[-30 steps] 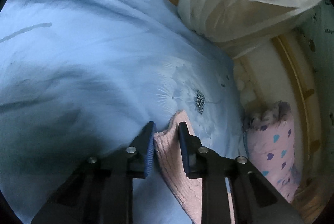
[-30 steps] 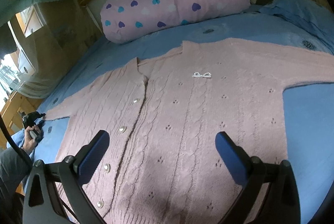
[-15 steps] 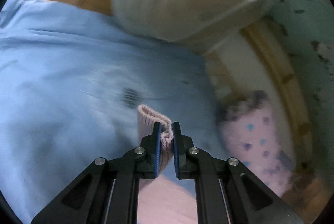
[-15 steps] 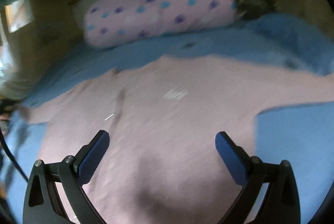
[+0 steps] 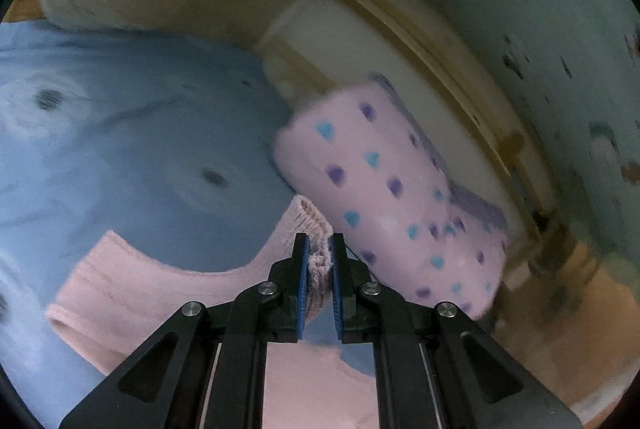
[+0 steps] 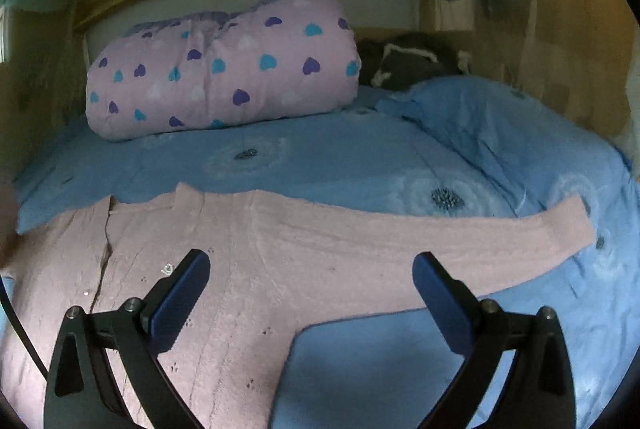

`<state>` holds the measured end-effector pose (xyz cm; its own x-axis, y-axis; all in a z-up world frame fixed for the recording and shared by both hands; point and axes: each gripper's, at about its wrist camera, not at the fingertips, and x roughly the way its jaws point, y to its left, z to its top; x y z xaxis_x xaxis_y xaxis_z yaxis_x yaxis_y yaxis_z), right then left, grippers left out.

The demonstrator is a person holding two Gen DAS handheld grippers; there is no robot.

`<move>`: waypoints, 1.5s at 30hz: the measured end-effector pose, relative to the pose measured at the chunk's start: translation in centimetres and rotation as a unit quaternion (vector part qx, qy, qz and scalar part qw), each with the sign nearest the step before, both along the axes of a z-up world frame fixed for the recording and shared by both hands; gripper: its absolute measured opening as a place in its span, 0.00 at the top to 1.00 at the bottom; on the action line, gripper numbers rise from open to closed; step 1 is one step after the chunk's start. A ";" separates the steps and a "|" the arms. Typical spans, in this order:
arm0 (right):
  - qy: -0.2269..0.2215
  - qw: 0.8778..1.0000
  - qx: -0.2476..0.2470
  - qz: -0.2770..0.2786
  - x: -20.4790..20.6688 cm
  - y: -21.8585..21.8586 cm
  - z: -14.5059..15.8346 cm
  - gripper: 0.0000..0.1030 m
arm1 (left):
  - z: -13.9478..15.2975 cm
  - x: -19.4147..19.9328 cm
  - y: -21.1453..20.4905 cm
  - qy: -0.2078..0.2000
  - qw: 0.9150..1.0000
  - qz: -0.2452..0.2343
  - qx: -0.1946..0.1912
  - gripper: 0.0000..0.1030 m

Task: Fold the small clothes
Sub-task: 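Carry the held sleeve across the cardigan body and open the left gripper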

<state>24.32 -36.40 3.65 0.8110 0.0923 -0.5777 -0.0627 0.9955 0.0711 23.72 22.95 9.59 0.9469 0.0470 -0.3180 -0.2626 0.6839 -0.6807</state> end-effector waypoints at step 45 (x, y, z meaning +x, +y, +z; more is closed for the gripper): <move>-0.011 0.996 0.053 -0.070 -0.8 -7.7 3.8 0.00 | -8.9 10.1 -33.9 0.145 0.962 -0.176 0.152 0.96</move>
<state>23.50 -44.05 7.45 0.8323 0.0368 -0.5531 0.0736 0.9816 0.1761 33.83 -10.95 0.66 0.7944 -0.1270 -0.5940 -0.1273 0.9214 -0.3672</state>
